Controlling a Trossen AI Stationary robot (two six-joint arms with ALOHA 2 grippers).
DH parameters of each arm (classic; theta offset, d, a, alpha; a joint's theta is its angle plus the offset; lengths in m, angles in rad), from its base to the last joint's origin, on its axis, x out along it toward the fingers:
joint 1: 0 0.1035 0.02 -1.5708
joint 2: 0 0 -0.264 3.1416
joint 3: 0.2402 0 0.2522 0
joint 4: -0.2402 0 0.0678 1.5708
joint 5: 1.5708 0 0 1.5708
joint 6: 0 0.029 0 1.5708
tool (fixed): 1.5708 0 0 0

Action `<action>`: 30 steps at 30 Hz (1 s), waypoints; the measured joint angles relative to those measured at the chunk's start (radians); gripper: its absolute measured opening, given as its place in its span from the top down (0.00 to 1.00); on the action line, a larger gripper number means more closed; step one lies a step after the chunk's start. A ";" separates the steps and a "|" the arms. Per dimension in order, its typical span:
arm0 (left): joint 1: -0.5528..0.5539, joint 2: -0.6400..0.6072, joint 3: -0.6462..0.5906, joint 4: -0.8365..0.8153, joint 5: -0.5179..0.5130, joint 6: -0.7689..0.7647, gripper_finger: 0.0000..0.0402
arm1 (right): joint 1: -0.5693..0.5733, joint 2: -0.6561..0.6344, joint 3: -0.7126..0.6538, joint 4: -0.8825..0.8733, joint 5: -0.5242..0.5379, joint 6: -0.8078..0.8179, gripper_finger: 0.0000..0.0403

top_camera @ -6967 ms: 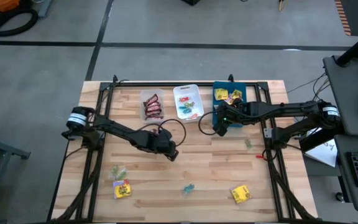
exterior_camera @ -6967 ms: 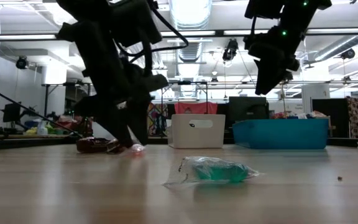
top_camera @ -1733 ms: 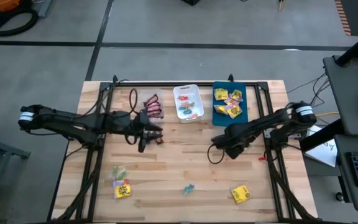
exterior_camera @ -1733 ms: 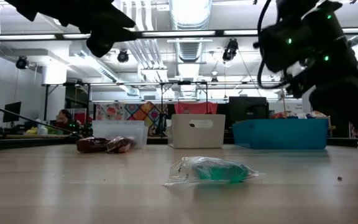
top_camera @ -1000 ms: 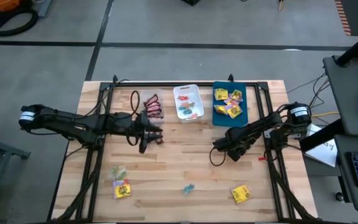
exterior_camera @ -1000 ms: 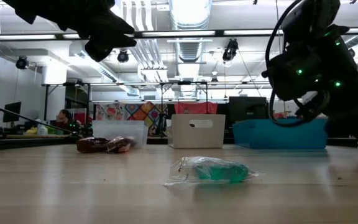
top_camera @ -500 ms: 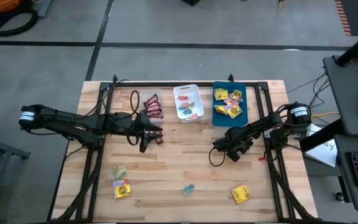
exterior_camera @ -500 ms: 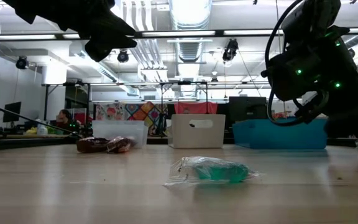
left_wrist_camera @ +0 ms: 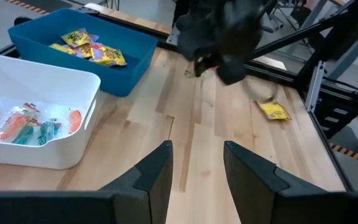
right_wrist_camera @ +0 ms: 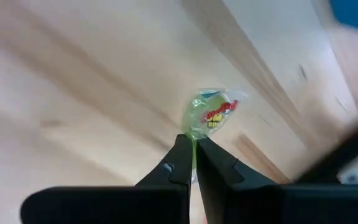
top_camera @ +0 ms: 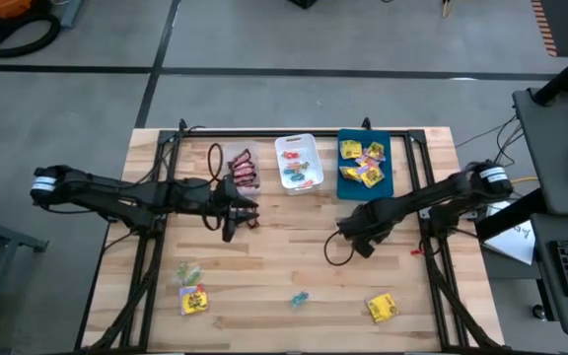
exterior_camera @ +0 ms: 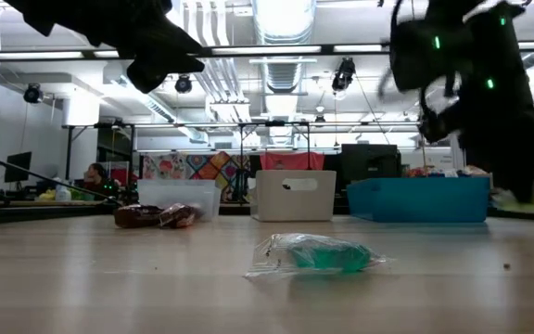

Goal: Sort candy
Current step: Put the middle right green jelly candy into the white bin

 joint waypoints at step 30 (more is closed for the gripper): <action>-0.002 0.059 0.001 0.050 -0.006 -0.014 0.68 | -0.362 0.028 0.039 1.223 0.234 -0.694 0.97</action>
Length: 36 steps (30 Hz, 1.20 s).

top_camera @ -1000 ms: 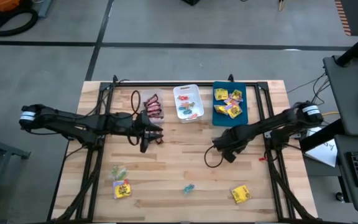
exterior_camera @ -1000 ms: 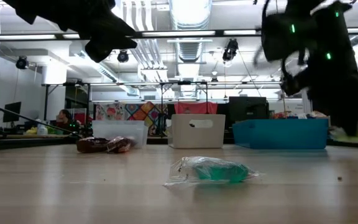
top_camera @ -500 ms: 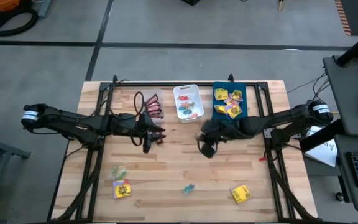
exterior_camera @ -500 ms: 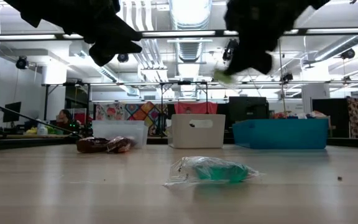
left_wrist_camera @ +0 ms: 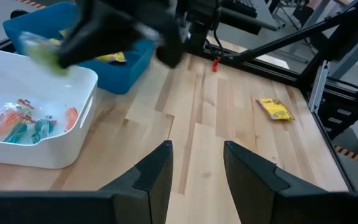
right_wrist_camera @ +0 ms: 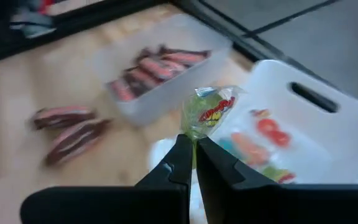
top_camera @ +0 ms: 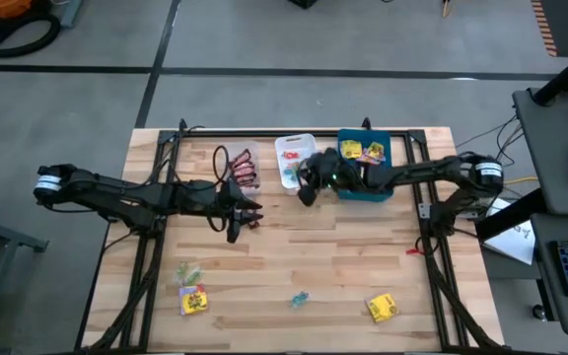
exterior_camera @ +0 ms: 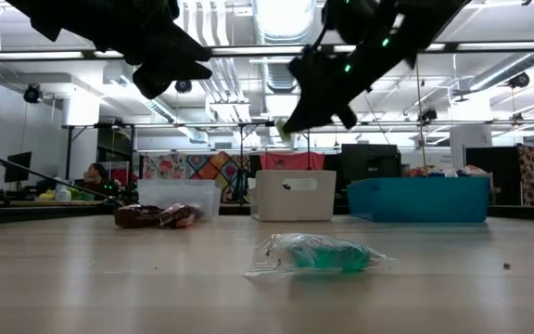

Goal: Sort candy
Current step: Put the middle right green jelly candy into the white bin, then put the left yellow sour patch candy into the blue bin

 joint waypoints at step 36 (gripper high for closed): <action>-0.003 0.108 0.000 0.029 -0.028 -0.012 0.68 | -0.159 0.119 0.000 0.163 -0.031 0.034 0.54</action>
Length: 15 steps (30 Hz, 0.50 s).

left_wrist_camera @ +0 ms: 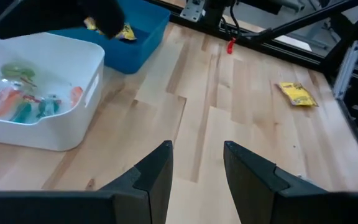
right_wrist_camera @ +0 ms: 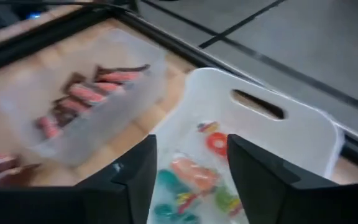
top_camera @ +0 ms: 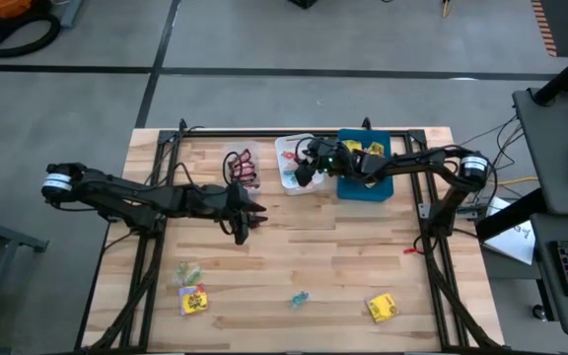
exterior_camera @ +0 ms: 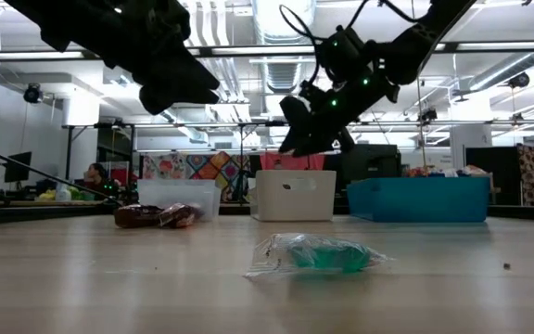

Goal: Sort candy
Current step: Put the left yellow sour patch candy into the blue bin

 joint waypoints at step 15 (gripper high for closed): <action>-0.169 0.157 0.038 0.030 -0.014 -0.172 0.68 | 0.300 -0.248 0.000 -0.413 -0.073 0.110 0.56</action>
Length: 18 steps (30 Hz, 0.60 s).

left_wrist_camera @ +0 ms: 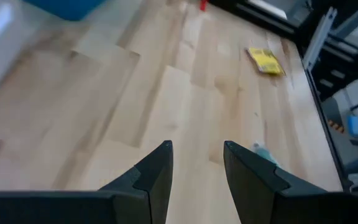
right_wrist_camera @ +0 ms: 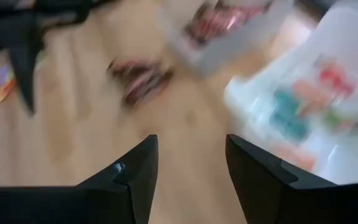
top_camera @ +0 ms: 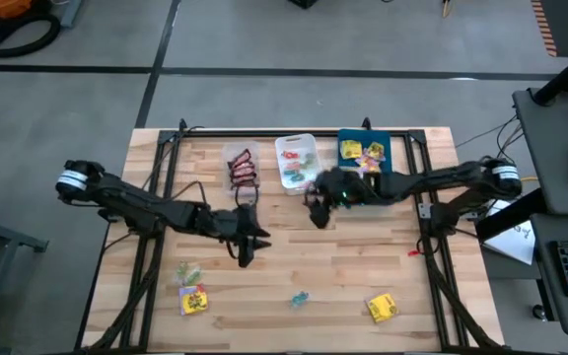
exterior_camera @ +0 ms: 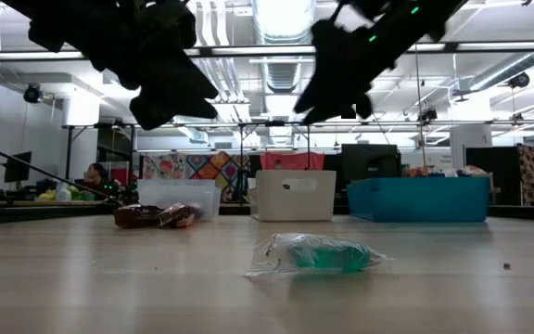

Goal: Sort candy
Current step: Put the left yellow sour patch candy into the blue bin

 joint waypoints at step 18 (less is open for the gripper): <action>-0.270 0.294 0.229 -0.003 -0.029 0.045 0.75 | 0.609 -0.023 0.000 -0.399 -0.012 0.666 0.56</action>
